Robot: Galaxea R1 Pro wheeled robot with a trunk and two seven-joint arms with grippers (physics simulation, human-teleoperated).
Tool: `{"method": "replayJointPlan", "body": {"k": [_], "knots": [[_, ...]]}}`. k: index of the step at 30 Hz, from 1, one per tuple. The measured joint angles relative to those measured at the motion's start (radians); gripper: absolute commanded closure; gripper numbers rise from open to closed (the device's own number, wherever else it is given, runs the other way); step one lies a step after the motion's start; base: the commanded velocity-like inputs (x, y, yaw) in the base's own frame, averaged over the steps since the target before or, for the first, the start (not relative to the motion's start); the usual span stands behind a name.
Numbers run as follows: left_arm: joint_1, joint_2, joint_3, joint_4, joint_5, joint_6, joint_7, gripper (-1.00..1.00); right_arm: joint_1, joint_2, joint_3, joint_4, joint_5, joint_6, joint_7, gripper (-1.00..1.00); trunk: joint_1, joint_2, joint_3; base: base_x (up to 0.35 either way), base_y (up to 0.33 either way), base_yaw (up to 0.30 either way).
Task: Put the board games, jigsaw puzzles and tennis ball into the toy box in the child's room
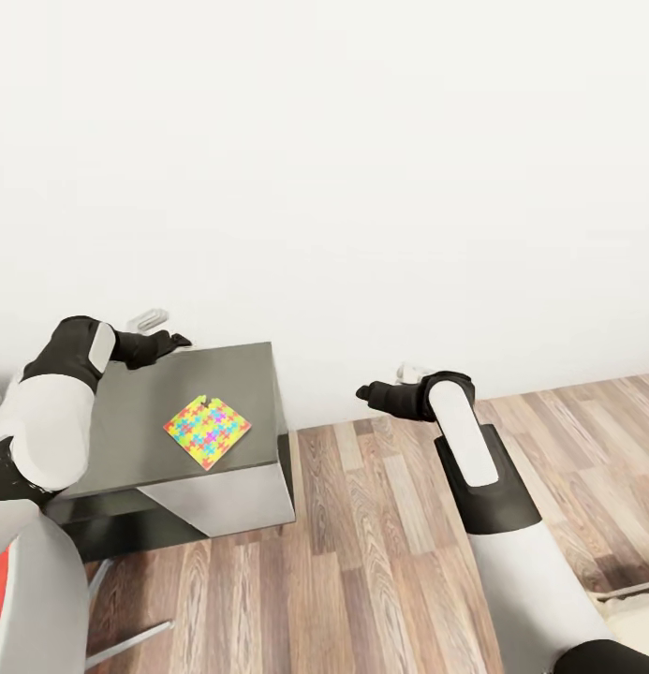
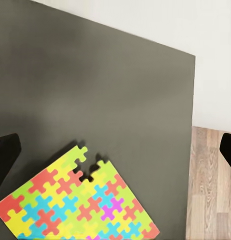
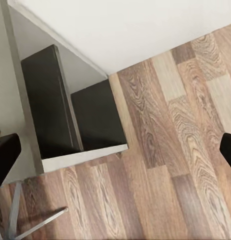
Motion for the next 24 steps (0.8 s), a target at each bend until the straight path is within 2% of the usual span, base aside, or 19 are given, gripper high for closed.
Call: {"method": "replayJointPlan", "body": {"k": [8,15,17,24], "knots": [[0.0,-0.006,-0.004,0.002,-0.002,0.002,0.044,-1.0,0.0,-0.007,0.024,0.061,0.004,-0.008,0.0,-1.0,0.0,0.0,0.0,0.149,0.0,0.0],[0.0,-0.011,-0.006,0.009,-0.003,0.002,0.124,-1.0,0.0,-0.012,0.061,0.089,0.017,-0.013,0.0,-1.0,0.001,0.0,0.0,0.019,0.0,0.0],[0.0,-0.011,-0.007,0.026,-0.002,0.002,0.184,-1.0,0.0,-0.013,0.066,0.098,0.051,-0.024,0.001,-1.0,0.001,0.0,0.0,0.003,0.0,0.0],[0.0,-0.01,-0.003,0.088,-0.001,0.005,0.291,-1.0,0.0,-0.011,0.069,0.112,0.121,-0.044,0.01,-1.0,0.001,0.0,0.0,0.001,0.0,0.0]]}}
